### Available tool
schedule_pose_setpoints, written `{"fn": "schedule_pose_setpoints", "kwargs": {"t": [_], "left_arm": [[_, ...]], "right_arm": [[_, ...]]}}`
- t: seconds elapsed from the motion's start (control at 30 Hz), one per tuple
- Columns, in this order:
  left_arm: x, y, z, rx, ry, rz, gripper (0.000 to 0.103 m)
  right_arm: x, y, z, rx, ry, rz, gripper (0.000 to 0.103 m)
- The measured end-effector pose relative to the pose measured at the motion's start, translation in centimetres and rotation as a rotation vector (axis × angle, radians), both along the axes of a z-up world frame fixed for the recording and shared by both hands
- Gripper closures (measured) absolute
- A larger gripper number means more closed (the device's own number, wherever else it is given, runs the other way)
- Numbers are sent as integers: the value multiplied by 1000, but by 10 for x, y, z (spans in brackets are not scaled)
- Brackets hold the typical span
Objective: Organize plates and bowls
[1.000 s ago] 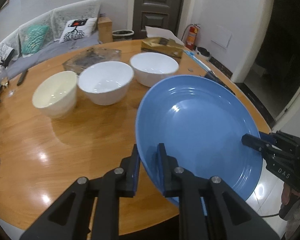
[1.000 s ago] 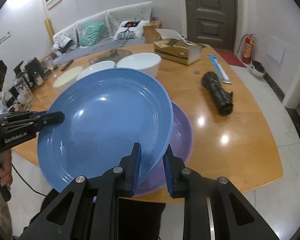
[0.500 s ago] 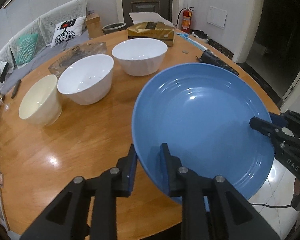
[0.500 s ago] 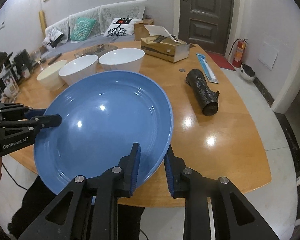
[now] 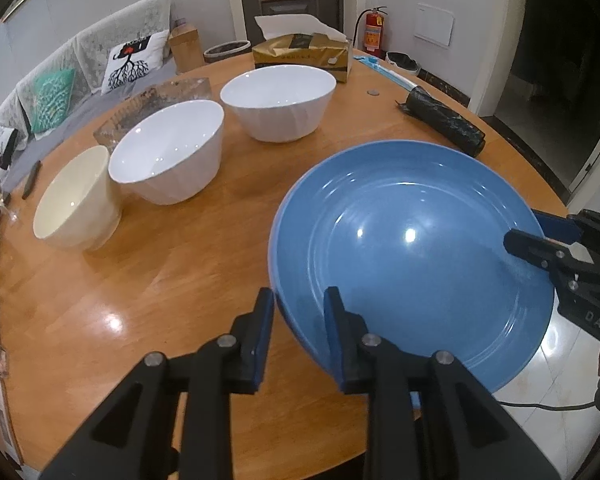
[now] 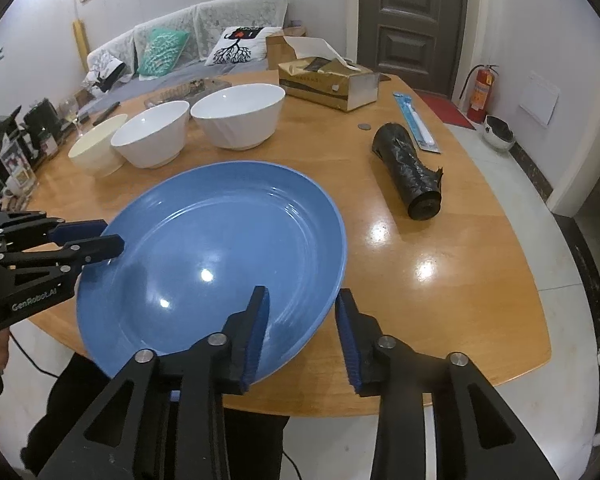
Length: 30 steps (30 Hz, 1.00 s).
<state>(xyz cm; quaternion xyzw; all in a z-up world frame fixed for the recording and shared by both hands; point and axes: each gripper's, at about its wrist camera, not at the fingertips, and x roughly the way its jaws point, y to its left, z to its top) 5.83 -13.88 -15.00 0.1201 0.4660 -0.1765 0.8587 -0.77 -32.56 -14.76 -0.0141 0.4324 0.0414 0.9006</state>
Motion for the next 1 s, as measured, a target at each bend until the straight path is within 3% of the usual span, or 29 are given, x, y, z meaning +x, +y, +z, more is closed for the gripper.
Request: {"fn": "schedule_pose_setpoints", "kwargs": {"t": [0.13, 0.27, 0.57, 0.63, 0.7, 0.8, 0.83, 0.93, 1.0], "left_arm": [[1, 4, 0, -8, 3, 10, 77], [3, 5, -5, -2, 1, 17, 76], [9, 12, 4, -32, -7, 10, 76], [15, 21, 18, -66, -20, 17, 72], [25, 30, 32, -95, -31, 20, 65], [51, 50, 55, -108, -44, 35, 64], [60, 56, 63, -112, -48, 35, 64], [91, 80, 80, -192, 4, 38, 63], [108, 94, 86, -219, 28, 53, 62]], "right_arm": [[-3, 1, 3, -35, -12, -6, 68], [0, 3, -7, 27, 25, 13, 65], [5, 4, -6, 7, 12, -3, 64], [6, -1, 3, 0, -6, -8, 61], [9, -8, 15, 22, -32, 0, 51], [21, -8, 35, 72, -71, 57, 37], [27, -4, 41, 82, -78, 87, 37], [44, 13, 57, 138, -97, 178, 34], [57, 28, 65, 181, -114, 225, 24]]}}
